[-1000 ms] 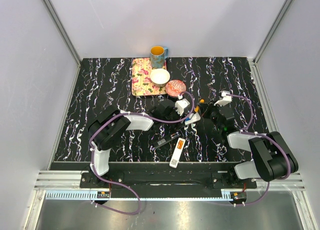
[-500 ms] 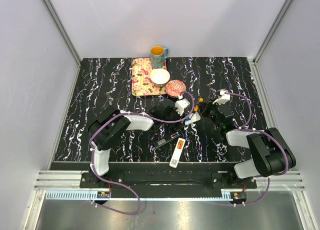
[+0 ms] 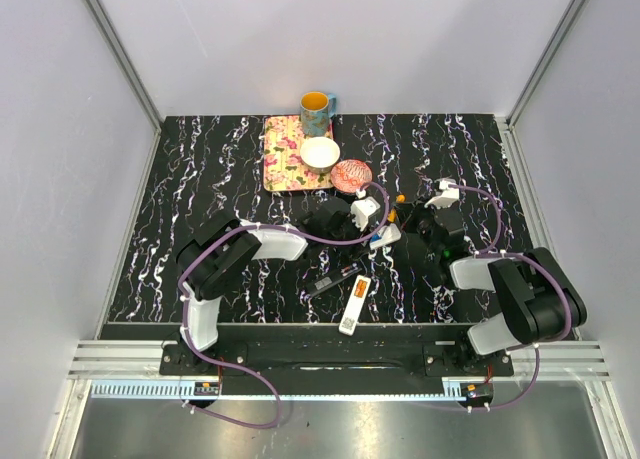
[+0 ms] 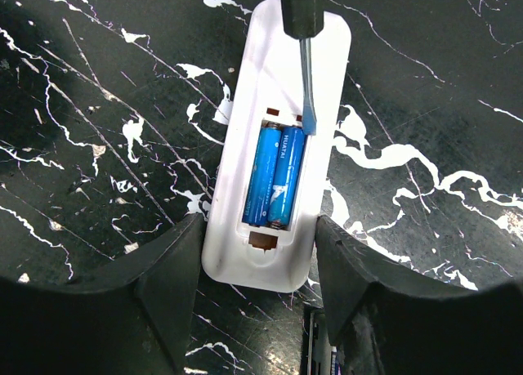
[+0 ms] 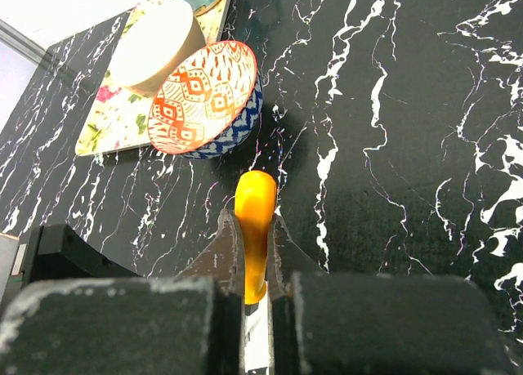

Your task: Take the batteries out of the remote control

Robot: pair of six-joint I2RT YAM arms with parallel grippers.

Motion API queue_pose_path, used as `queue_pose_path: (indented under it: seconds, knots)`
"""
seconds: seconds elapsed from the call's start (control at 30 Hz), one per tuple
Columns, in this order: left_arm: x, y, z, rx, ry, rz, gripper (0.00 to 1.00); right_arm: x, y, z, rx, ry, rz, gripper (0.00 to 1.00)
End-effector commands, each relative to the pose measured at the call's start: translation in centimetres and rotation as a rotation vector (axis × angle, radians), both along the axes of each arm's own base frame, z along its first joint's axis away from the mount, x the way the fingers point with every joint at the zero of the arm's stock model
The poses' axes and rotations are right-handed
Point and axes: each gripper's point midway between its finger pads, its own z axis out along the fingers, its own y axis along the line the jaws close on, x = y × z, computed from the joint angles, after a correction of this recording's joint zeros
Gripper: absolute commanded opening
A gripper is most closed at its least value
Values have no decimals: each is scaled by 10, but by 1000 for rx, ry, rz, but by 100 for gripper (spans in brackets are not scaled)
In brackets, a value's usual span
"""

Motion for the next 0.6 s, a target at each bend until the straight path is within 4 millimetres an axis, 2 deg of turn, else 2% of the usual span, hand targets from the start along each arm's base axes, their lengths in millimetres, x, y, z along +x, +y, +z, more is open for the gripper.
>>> queue_pose_path:
  seconds: [0.0,0.17,0.33,0.57]
  knots:
    - [-38,7,-43,103,138,-61,39,2,6,-8,-2,13,33,0]
    - [-38,6,-43,101,141,-62,38,-1,17,-14,68,23,74,0]
    - [-39,7,-44,104,143,-62,37,-2,26,-5,150,2,104,0]
    - [-38,6,-43,103,141,-63,37,4,16,8,78,-50,64,0]
